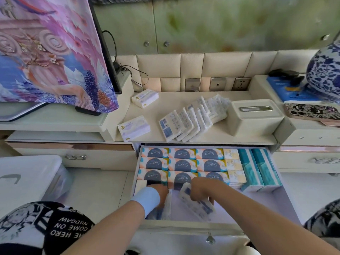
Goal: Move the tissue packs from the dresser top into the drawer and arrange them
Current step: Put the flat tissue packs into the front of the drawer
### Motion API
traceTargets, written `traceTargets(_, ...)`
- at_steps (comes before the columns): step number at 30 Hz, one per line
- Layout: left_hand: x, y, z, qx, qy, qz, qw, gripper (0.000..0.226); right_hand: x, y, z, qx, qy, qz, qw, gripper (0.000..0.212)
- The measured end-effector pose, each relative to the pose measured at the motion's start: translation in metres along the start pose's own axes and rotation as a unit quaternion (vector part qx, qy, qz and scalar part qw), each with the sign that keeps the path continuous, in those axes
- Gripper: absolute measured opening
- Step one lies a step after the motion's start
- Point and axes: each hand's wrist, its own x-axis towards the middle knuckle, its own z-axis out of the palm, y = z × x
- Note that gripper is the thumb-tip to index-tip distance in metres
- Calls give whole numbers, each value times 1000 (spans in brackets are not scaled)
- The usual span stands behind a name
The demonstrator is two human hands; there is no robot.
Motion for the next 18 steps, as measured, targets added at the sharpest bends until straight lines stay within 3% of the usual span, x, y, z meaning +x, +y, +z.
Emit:
traceTargets(5,14,9,5,43,5,20,999,65,15,15,4,9,-19,10,1000,40)
traceTargets(10,19,12,5,-191,34,45,980,49,24,30,2,143,-86,15,986,39)
traceTargets(13,26,15,12,-288,79,-36,954,40,27,37,3,199,-114,20,973,38)
traceTargets(16,25,21,17,-245,66,-128,959,58,32,41,15,105,-54,-5,993,40)
traceTargets(18,28,21,22,-217,63,-133,965,58,37,40,24,72,-13,-18,997,43)
